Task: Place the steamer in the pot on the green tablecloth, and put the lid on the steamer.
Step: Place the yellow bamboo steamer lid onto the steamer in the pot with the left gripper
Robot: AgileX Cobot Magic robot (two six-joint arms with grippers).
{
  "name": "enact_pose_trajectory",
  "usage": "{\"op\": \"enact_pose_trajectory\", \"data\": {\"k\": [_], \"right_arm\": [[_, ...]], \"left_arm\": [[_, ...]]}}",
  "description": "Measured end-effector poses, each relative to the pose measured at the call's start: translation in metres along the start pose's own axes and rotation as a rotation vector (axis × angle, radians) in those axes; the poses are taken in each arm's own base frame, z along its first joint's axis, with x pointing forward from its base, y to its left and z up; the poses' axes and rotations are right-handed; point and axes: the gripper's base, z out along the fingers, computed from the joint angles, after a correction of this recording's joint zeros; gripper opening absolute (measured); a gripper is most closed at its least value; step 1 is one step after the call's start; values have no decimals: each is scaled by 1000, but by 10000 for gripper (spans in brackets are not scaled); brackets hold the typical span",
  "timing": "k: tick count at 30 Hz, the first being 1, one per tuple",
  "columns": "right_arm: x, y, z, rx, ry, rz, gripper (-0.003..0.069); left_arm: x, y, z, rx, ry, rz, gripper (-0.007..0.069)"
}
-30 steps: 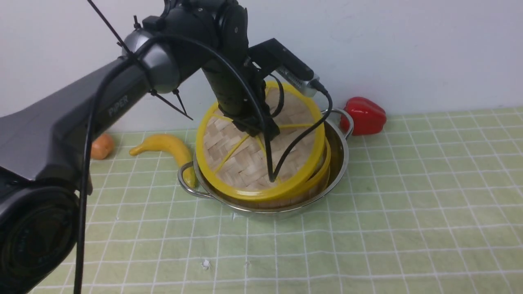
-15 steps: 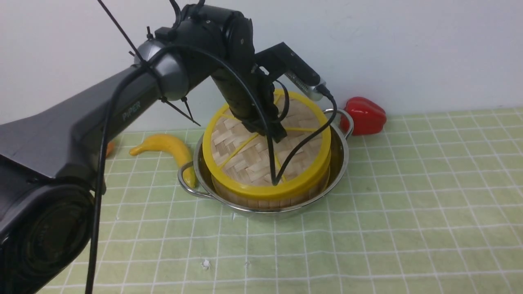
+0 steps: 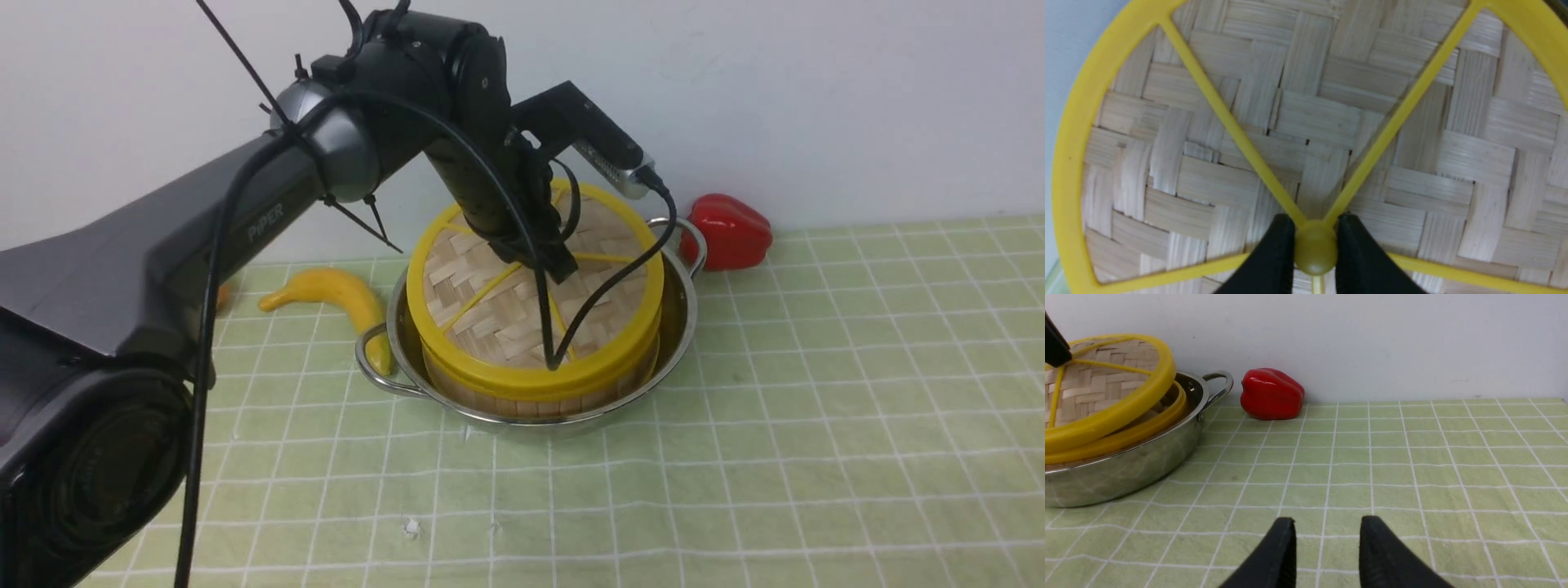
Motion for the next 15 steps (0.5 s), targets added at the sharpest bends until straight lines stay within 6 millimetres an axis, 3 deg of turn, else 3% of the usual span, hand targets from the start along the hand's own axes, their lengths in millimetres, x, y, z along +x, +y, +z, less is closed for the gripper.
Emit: {"op": "enact_pose_trajectory", "data": {"k": [5, 15], "right_arm": [[0, 0, 0, 0, 0, 0, 240], [0, 0, 0, 0, 0, 0, 240]], "left_arm": [[1, -1, 16, 1, 8, 1, 120], [0, 0, 16, -7, -9, -41, 120]]}}
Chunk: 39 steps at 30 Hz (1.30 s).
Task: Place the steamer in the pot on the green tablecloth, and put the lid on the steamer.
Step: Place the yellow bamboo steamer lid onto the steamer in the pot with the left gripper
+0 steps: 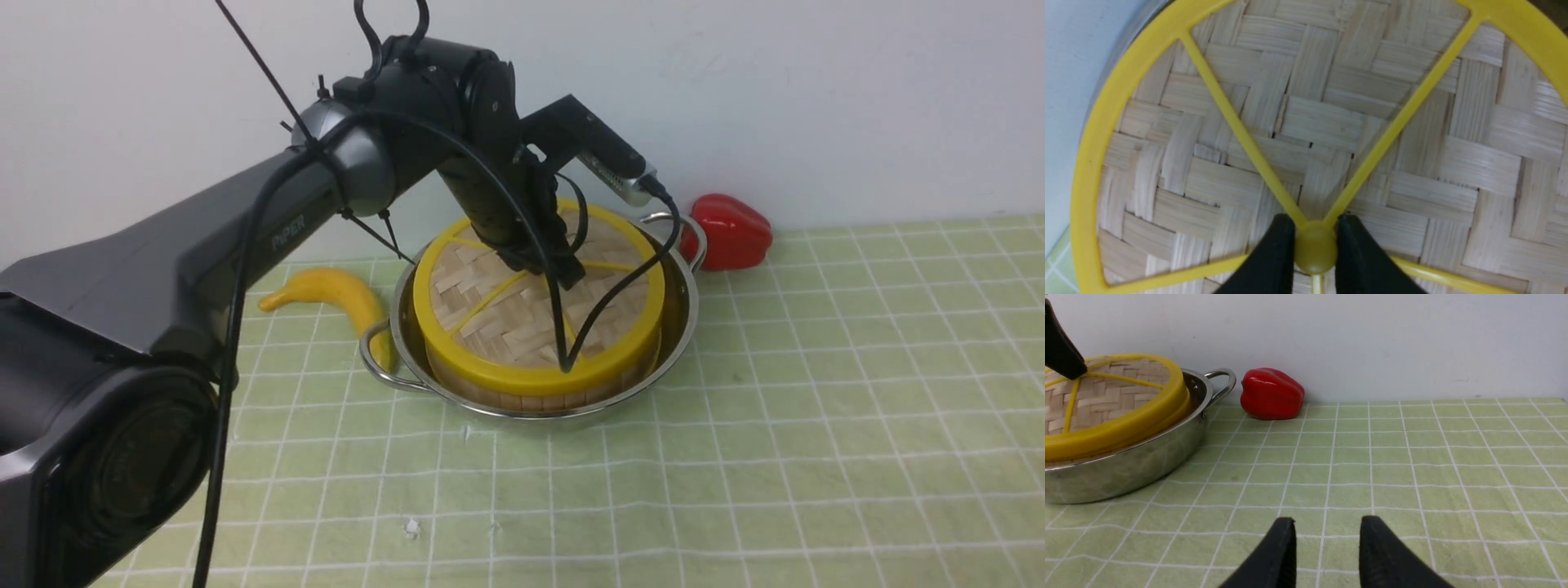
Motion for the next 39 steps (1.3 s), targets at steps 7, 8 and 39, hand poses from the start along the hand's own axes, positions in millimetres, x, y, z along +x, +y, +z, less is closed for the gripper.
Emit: {"op": "enact_pose_trajectory", "data": {"k": [7, 8, 39], "right_arm": [[0, 0, 0, 0, 0, 0, 240], [0, 0, 0, 0, 0, 0, 240], [0, 0, 0, 0, 0, 0, 240]], "left_arm": [[4, -2, -4, 38, 69, -22, 120], [4, -2, -5, 38, 68, -22, 120], [-7, 10, -12, -7, -41, -45, 120]]}}
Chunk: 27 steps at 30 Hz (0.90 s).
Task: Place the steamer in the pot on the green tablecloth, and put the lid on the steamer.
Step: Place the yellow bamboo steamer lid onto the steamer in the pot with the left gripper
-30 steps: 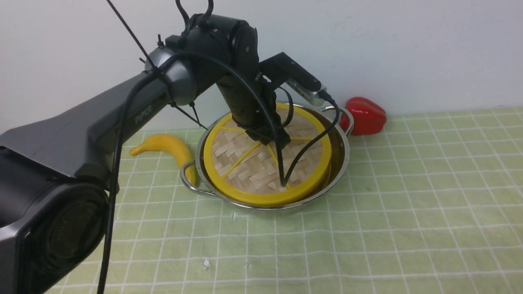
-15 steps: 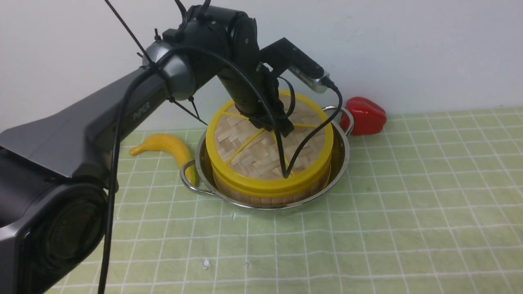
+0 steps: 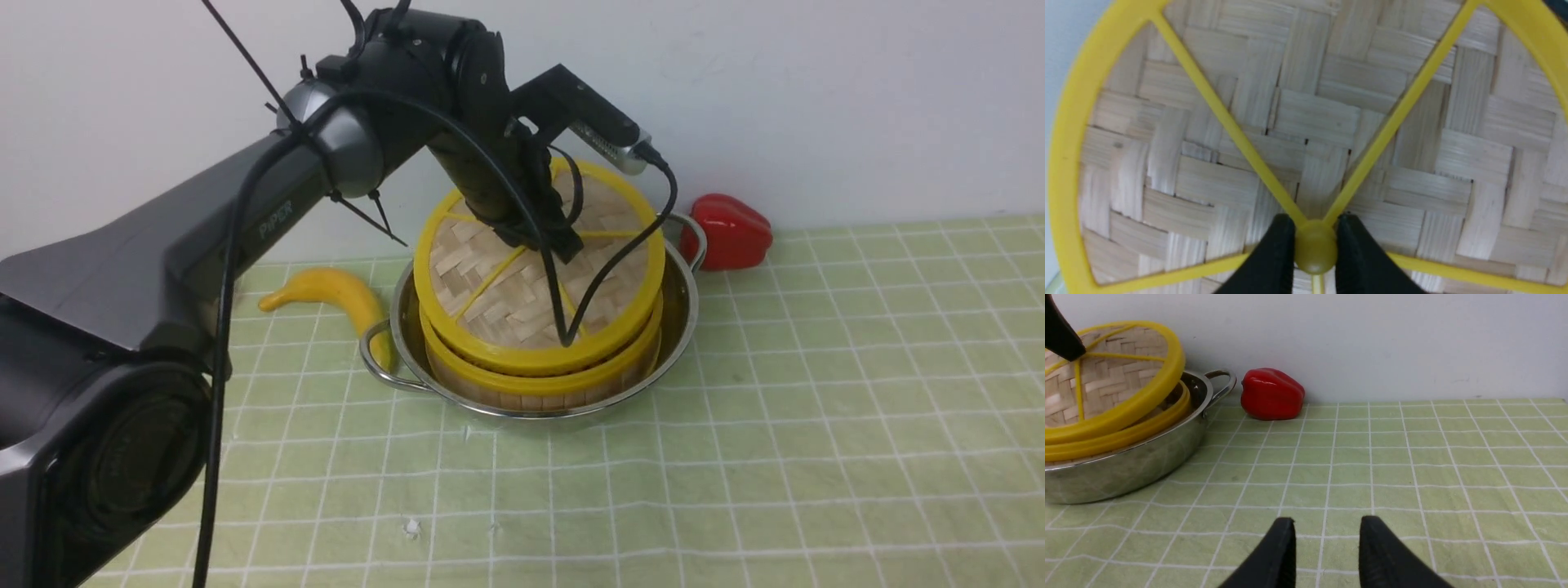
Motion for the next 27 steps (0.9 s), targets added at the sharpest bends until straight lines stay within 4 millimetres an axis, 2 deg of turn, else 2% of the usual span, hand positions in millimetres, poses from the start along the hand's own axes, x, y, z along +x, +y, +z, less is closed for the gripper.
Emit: {"op": "enact_pose_trajectory", "data": {"k": [6, 14, 17, 20, 23, 24, 27], "right_arm": [[0, 0, 0, 0, 0, 0, 240], [0, 0, 0, 0, 0, 0, 240], [0, 0, 0, 0, 0, 0, 240], [0, 0, 0, 0, 0, 0, 240], [0, 0, 0, 0, 0, 0, 240], [0, 0, 0, 0, 0, 0, 240], [0, 0, 0, 0, 0, 0, 240]], "left_arm": [[-2, -1, -4, 16, -2, -13, 120], [-9, 3, -57, 26, 26, -73, 120], [-9, 4, -62, 13, 25, -78, 120], [-6, 4, -53, 22, 49, -74, 120], [-3, 2, -31, 49, 93, -56, 120], [0, 0, -16, 61, 120, -50, 120], [4, -2, 1, 74, 149, -48, 120]]}}
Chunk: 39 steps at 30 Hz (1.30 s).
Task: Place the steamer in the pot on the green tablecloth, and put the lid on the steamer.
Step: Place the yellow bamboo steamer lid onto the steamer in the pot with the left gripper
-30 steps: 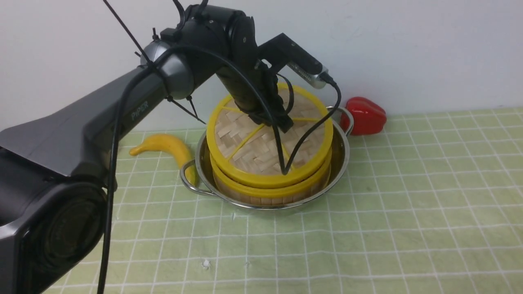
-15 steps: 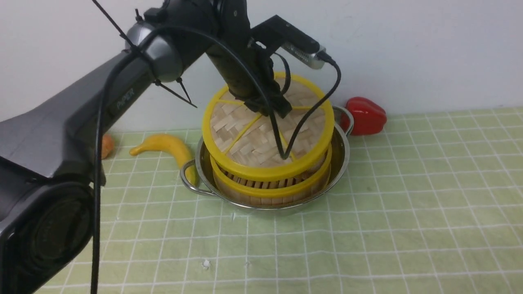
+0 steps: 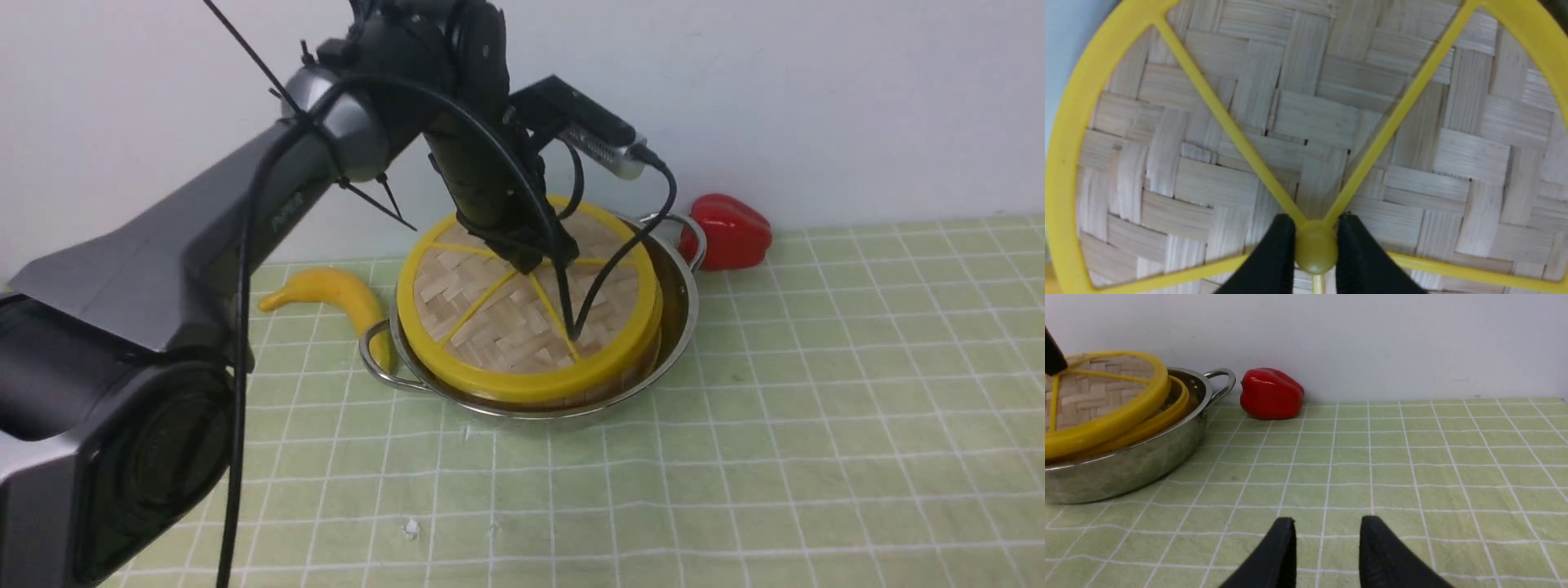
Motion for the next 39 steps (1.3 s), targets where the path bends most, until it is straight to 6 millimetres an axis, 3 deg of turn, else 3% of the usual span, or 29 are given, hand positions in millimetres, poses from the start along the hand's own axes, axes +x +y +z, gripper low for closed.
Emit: {"op": "enact_pose_trajectory", "data": {"k": [14, 22, 31, 36, 39], "right_arm": [[0, 0, 0, 0, 0, 0, 240], [0, 0, 0, 0, 0, 0, 240], [0, 0, 0, 0, 0, 0, 240], [0, 0, 0, 0, 0, 0, 240], [0, 0, 0, 0, 0, 0, 240]], "left_arm": [[-6, 3, 1, -28, -68, 9, 120], [-7, 3, 16, -29, -70, 16, 120], [-8, 3, 18, -29, -70, 10, 120], [-9, 4, 12, -30, -74, -2, 139], [-15, 6, -5, -48, -119, -13, 215]]}}
